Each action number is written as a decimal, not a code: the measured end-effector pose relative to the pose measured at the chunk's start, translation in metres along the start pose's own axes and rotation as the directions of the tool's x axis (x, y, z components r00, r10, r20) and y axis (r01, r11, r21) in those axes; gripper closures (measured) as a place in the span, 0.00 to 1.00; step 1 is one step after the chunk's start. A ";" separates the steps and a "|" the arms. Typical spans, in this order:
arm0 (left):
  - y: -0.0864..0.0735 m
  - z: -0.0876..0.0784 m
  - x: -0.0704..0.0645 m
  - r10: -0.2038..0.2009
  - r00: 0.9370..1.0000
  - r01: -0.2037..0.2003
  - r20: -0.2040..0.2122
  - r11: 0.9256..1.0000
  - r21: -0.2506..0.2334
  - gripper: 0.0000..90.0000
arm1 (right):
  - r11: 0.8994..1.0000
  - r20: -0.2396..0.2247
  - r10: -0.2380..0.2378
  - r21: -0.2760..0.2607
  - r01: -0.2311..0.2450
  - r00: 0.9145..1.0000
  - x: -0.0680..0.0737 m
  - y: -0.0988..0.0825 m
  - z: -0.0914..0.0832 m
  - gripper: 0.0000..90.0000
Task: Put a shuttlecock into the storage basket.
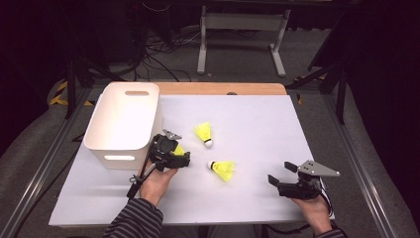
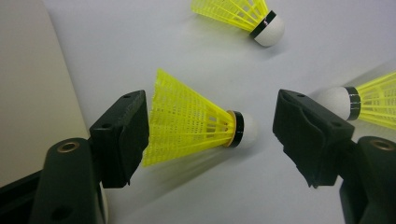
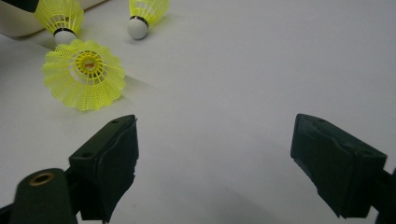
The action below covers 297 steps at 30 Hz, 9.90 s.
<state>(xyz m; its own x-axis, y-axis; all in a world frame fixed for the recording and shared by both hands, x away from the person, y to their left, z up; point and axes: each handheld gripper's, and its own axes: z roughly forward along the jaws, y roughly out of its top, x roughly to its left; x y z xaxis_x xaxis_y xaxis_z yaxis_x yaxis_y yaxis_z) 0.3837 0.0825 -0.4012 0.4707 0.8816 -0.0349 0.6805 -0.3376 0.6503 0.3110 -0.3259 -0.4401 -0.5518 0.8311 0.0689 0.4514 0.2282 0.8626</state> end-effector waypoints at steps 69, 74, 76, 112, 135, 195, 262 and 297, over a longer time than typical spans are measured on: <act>0.005 0.012 0.007 0.014 1.000 -0.014 0.001 0.998 0.055 0.76 | 1.000 -0.001 0.000 0.001 0.000 1.000 0.001 0.000 0.001 0.18; 0.004 0.011 0.007 0.014 1.000 -0.015 0.014 0.998 0.061 0.81 | 1.000 -0.002 -0.002 0.002 0.002 1.000 0.001 0.000 0.001 0.18; 0.004 0.011 0.008 0.012 1.000 -0.013 0.026 0.998 0.066 0.84 | 1.000 -0.002 -0.002 0.002 0.002 1.000 0.001 0.000 0.001 0.18; 0.005 0.001 0.008 0.039 0.990 -0.045 0.138 0.998 0.036 1.00 | 1.000 0.000 -0.001 -0.005 0.001 1.000 0.002 0.000 0.001 0.18; 0.006 -0.006 0.007 0.065 0.983 -0.071 0.171 0.997 0.028 1.00 | 1.000 0.001 -0.005 -0.012 0.005 1.000 0.001 0.001 0.001 0.18; 0.023 -0.043 0.007 0.116 0.958 -0.123 0.263 0.992 0.010 1.00 | 1.000 0.002 -0.005 -0.020 0.005 1.000 0.001 0.001 0.000 0.18; 0.036 -0.072 0.020 0.116 0.949 -0.117 0.292 0.993 -0.015 1.00 | 1.000 0.002 -0.001 -0.020 0.001 1.000 0.002 0.001 0.000 0.18; 0.046 -0.087 0.032 0.101 0.953 -0.092 0.287 0.995 -0.043 1.00 | 1.000 0.001 -0.001 -0.020 0.001 1.000 0.002 0.001 0.000 0.18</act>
<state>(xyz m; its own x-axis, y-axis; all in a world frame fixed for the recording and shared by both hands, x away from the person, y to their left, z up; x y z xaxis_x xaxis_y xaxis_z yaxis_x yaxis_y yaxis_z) 0.3809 0.1235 -0.3063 0.6779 0.7114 -0.1854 0.6095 -0.4028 0.6829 0.3106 -0.3242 -0.4395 -0.5516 0.8313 0.0680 0.4367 0.2183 0.8727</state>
